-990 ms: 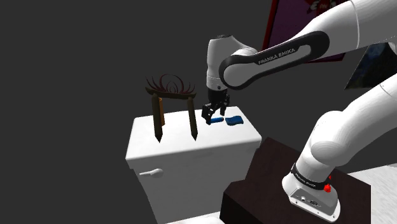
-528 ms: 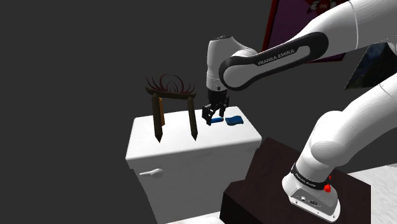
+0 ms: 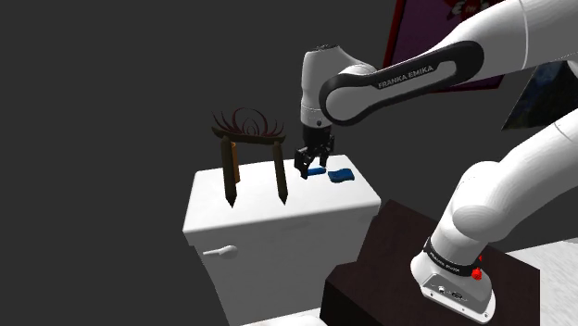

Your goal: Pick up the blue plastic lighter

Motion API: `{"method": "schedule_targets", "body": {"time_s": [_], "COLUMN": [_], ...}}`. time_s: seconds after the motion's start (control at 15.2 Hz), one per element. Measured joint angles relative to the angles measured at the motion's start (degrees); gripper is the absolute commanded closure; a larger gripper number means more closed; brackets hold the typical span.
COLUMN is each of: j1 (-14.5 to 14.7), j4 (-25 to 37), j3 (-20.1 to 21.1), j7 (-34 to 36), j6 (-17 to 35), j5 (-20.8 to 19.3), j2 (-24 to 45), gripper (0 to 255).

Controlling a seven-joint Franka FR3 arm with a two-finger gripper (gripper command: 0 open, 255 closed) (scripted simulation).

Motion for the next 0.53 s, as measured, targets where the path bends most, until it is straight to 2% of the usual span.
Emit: {"method": "schedule_targets", "body": {"time_s": [0.53], "j1": [-0.1], "j4": [5.0], "j3": [-0.8], "j7": [-0.4], "j6": [-6.5], "j5": [-0.2], "j2": [-1.6], "gripper": [255]}}
